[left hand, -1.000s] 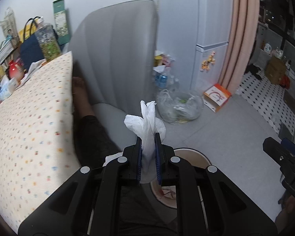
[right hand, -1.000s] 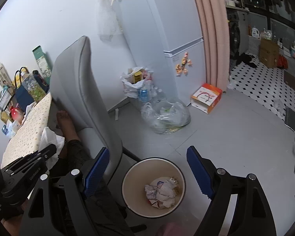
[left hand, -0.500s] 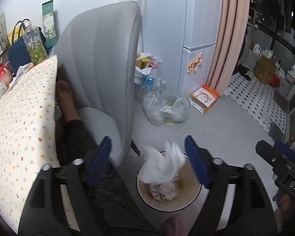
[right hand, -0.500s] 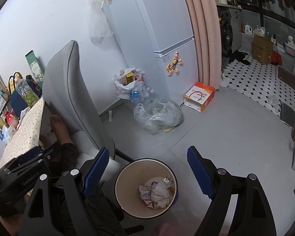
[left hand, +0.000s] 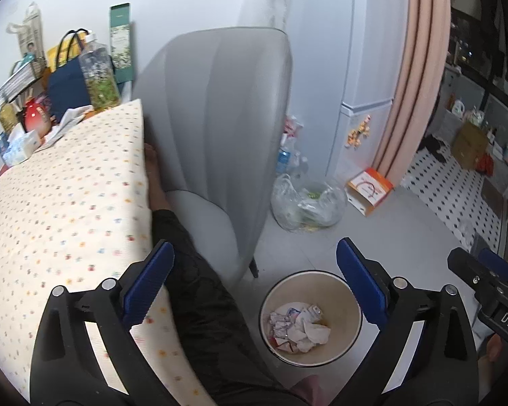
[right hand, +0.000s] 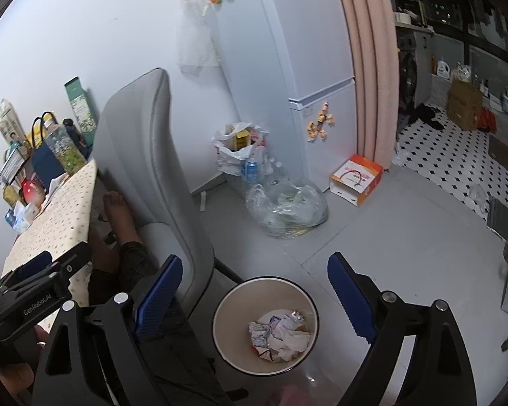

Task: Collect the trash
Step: 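Move both open tools back over the table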

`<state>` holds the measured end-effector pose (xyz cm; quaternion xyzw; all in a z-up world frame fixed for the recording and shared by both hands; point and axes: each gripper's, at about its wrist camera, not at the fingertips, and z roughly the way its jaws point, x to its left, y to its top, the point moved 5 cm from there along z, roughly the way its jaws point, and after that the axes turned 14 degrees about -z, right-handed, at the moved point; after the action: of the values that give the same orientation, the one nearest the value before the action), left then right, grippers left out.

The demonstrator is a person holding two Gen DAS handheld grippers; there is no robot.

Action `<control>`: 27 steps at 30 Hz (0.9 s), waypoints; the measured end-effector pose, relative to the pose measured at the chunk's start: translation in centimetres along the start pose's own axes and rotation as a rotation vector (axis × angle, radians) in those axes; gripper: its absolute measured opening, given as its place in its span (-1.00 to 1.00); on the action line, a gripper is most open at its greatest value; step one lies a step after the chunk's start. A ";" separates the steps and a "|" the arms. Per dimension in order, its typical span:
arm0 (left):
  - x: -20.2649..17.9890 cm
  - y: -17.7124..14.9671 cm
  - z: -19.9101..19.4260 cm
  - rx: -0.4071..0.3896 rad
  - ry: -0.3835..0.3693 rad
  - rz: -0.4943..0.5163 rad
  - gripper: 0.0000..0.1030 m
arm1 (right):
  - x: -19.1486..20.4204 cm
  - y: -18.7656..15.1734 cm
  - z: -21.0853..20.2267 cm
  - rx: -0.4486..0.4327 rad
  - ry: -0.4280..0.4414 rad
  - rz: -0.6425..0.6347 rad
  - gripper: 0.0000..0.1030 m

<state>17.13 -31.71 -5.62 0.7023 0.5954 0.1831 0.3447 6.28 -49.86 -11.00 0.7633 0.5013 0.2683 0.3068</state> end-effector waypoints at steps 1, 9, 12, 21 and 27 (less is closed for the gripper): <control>0.5 0.2 -0.5 -0.010 0.005 -0.006 0.88 | 0.4 0.2 -0.2 -0.002 0.002 -0.008 0.70; 4.6 1.7 -3.8 -0.071 0.013 -0.079 0.88 | 4.5 1.9 -2.7 -0.043 0.012 -0.078 0.85; 6.1 2.2 -5.0 -0.097 0.015 -0.103 0.88 | 6.2 2.6 -3.8 -0.057 0.020 -0.108 0.85; 10.8 3.0 -9.6 -0.175 0.038 -0.163 0.88 | 11.8 3.4 -7.2 -0.098 0.049 -0.202 0.85; 13.3 3.0 -12.5 -0.201 0.047 -0.184 0.88 | 14.4 3.6 -9.5 -0.122 0.057 -0.237 0.85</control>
<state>13.87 -15.74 3.17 0.6021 0.6438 0.2258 0.4148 6.78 -35.67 -0.54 0.6706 0.5792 0.2819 0.3678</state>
